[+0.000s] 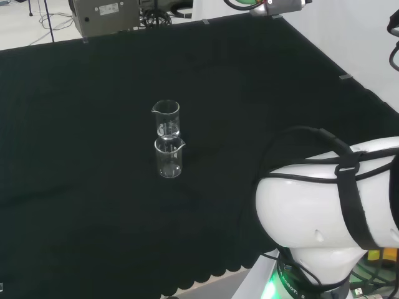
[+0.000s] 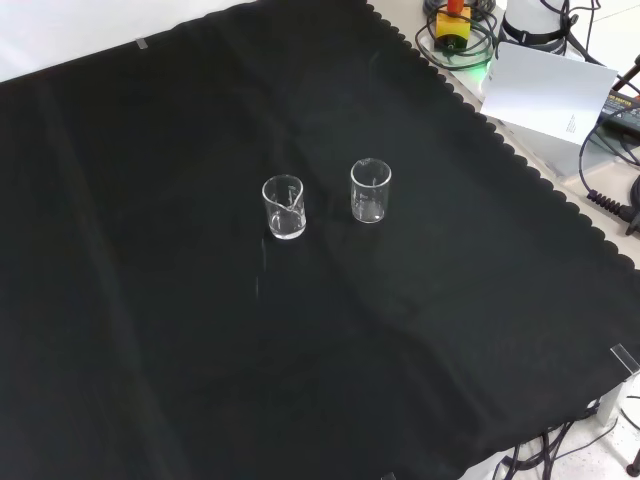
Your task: Pick up the beaker on the right.
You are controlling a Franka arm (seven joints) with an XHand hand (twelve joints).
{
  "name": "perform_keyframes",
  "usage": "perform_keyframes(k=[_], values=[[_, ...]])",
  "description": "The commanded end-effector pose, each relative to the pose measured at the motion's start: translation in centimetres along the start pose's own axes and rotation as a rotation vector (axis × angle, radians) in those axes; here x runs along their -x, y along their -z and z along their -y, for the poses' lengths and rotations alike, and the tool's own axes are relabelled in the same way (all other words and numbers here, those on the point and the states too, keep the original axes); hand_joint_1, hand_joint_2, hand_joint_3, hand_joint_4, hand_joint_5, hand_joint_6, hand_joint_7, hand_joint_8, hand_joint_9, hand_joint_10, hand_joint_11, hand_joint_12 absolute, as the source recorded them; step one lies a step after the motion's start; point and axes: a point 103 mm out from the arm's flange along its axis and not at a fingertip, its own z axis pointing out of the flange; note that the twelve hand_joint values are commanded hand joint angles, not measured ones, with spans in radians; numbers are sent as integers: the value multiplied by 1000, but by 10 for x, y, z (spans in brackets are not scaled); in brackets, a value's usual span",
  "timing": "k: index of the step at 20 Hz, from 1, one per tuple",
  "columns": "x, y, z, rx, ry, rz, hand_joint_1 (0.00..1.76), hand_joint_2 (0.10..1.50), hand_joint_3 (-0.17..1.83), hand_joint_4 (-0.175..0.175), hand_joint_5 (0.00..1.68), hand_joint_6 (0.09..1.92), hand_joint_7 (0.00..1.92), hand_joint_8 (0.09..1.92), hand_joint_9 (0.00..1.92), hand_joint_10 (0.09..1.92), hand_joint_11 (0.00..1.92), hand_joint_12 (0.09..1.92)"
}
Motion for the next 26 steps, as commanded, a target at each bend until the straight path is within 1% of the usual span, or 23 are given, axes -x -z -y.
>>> perform_keyframes(k=[1, 2, 3, 6, 10, 12, 16, 22, 24, 26], values=[[0, 0, 0, 9, 0, 9, 187, 1061, 499, -19, 268, 97, 30, 633, 146, 728, 16, 1360], [0, 1, -1, 11, -1, 12, 100, 1139, 453, -12, 270, 87, 26, 608, 141, 709, 7, 1347], [0, 1, -1, 11, -3, 12, 55, 1180, 427, -8, 271, 87, 24, 594, 139, 698, 3, 1340], [-1, 0, -2, 14, -5, 11, 19, 1233, 366, -5, 280, 87, 26, 570, 139, 683, 0, 1339], [0, -4, -5, 0, -15, 21, 15, 1241, 353, -5, 282, 87, 26, 565, 139, 680, 0, 1337], [0, -9, -10, -14, -24, 26, 15, 1242, 351, -5, 283, 87, 26, 565, 139, 680, 0, 1337], [3, -23, -20, -23, -44, 27, 17, 1243, 347, -6, 283, 87, 26, 564, 139, 679, 0, 1336], [15, -55, -38, -45, -67, 36, 20, 1244, 341, -8, 283, 87, 25, 562, 139, 679, 0, 1336], [17, -67, -50, -62, -70, 39, 30, 1243, 335, -9, 286, 87, 27, 562, 140, 679, 0, 1337], [16, -82, -67, -77, -66, 35, 36, 1242, 331, -10, 287, 87, 29, 562, 142, 680, 0, 1337]])
